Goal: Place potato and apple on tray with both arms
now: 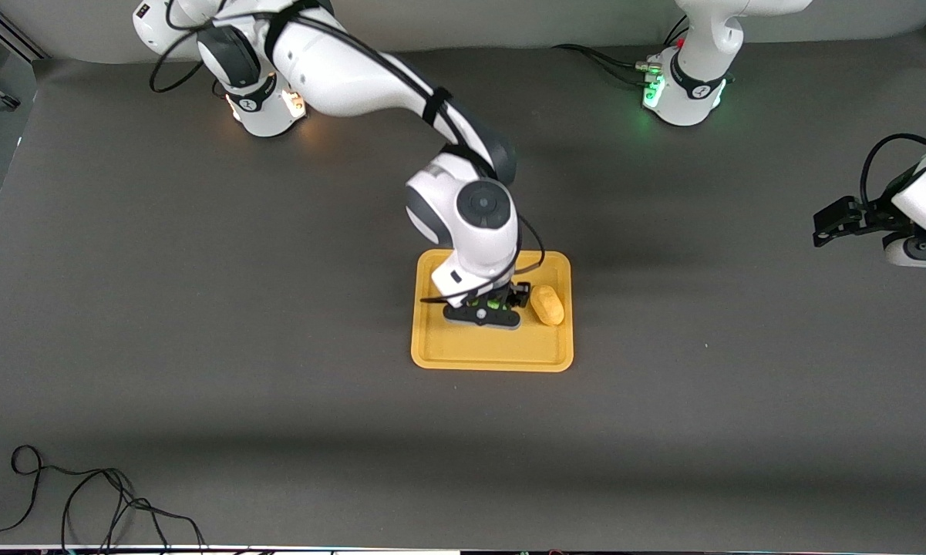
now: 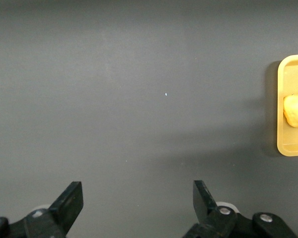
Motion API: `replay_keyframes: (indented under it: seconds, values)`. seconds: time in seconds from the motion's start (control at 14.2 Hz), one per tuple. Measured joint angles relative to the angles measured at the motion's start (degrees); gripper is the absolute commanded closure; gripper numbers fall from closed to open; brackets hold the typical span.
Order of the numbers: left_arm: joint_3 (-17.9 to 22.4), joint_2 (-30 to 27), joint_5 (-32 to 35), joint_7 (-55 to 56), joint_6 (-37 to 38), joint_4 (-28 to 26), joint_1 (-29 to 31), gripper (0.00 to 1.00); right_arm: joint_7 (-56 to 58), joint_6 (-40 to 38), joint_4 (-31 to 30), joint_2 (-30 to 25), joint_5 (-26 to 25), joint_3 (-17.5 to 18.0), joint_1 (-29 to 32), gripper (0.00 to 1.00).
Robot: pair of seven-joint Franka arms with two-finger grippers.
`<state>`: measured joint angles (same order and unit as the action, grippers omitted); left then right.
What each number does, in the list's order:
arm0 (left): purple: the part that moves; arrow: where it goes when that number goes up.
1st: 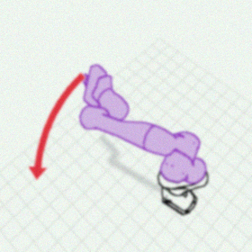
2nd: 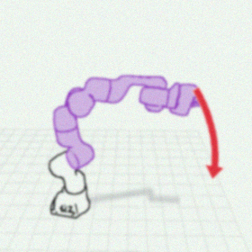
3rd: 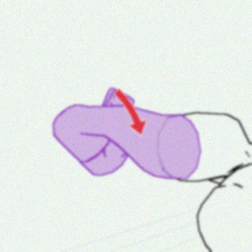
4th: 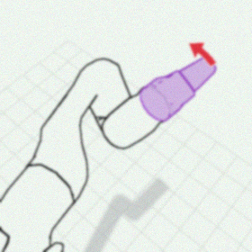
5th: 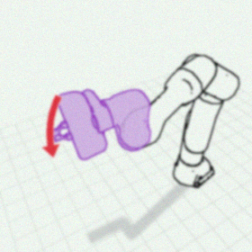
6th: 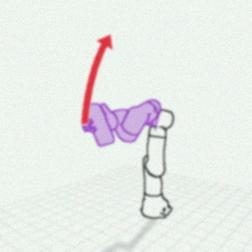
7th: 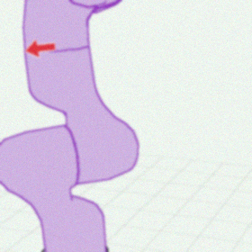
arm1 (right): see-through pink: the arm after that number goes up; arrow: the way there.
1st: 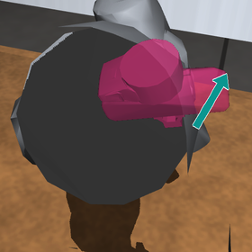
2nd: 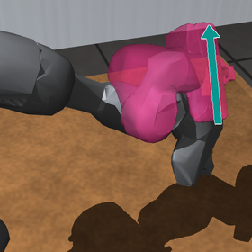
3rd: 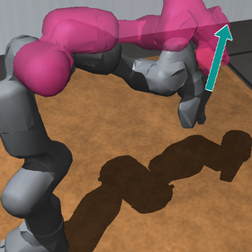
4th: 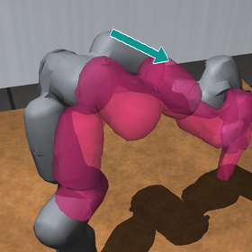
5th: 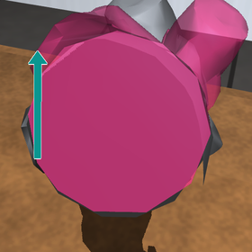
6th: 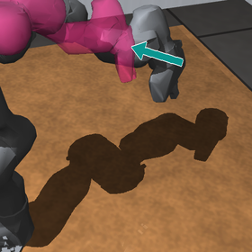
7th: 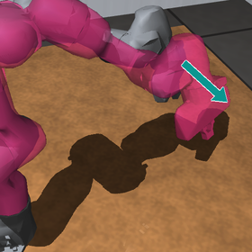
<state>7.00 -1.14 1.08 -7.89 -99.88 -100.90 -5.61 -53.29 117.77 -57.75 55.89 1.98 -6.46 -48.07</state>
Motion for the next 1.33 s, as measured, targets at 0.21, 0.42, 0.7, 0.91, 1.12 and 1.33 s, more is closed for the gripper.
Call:
replay_keyframes:
  seconds: [0.21,0.42,0.7,0.91,1.12,1.33]
  values:
    - [0.0,0.0,0.0,-0.1,0.0,-0.3,-0.1,0.01,0.0,2.8,-2.4,1.9,-1.4,0.0,0.0,0.57]
    - [0.3,0.0,0.2,-0.2,0.0,-0.6,-0.1,0.01,0.0,4.5,-3.0,3.2,-1.7,0.0,0.0,0.46]
    - [0.2,0.0,0.2,-0.1,-0.7,-0.6,-0.3,0.01,0.0,4.8,-3.0,3.6,-1.7,0.0,0.0,0.0]
    - [0.2,0.0,0.2,0.1,-1.0,-0.5,-0.5,0.01,-0.5,4.6,-2.3,3.0,-1.6,0.0,-0.2,0.0]
    - [0.2,0.0,0.2,2.5,-1.0,-0.5,-0.5,0.01,-0.9,-2.8,-0.7,-0.6,-1.5,0.0,-0.3,0.0]
    - [0.2,0.0,0.2,3.8,-1.0,-0.6,-0.5,0.01,-1.0,-12.9,0.4,-8.8,-0.2,-0.2,0.0,0.0]
